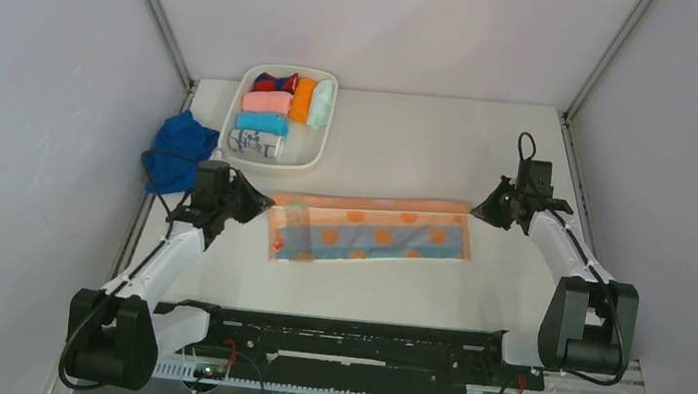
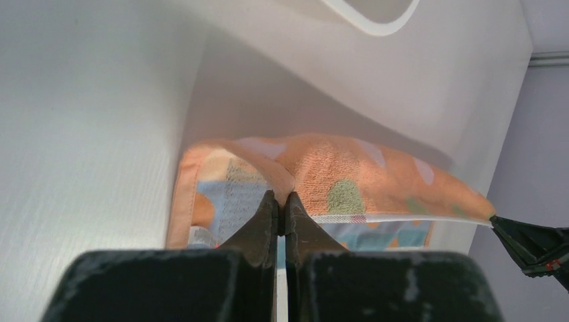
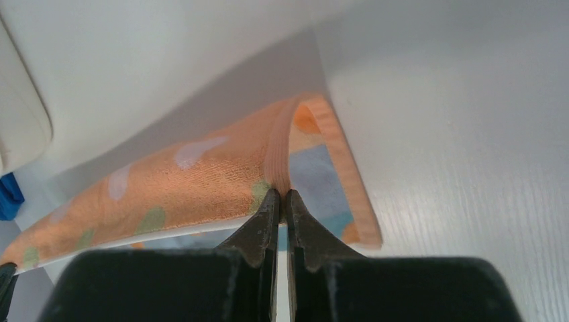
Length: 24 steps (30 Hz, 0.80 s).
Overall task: Roll the towels
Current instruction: Fold the towel at the center of the board.
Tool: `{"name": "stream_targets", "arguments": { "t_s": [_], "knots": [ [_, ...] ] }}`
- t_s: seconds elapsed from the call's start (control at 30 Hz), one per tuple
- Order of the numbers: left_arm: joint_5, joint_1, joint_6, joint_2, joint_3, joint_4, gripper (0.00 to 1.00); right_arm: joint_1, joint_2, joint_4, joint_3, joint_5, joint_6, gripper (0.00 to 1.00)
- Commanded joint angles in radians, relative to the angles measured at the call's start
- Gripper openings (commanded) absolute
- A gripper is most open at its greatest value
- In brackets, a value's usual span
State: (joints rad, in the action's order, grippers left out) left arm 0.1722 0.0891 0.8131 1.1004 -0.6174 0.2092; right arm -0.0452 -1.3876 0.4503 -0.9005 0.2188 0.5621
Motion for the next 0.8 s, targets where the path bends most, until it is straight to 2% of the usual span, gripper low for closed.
{"name": "stream_targets", "arguments": {
  "t_s": [0.0,0.37,0.53,0.77],
  "knots": [
    [0.023,-0.009,0.017,-0.081,0.059,0.039,0.00,-0.008,0.073,0.044,0.032,-0.043,-0.043,0.00],
    [0.009,0.038,0.062,-0.202,0.218,0.100,0.02,-0.010,0.171,0.092,0.144,-0.100,-0.061,0.00],
    [-0.032,0.071,0.091,-0.174,0.288,0.055,0.03,-0.010,0.147,0.058,0.213,-0.102,-0.027,0.00],
    [-0.039,0.080,0.096,-0.054,0.314,-0.026,0.02,-0.015,0.089,-0.003,0.265,-0.112,-0.006,0.00]
  ]
}}
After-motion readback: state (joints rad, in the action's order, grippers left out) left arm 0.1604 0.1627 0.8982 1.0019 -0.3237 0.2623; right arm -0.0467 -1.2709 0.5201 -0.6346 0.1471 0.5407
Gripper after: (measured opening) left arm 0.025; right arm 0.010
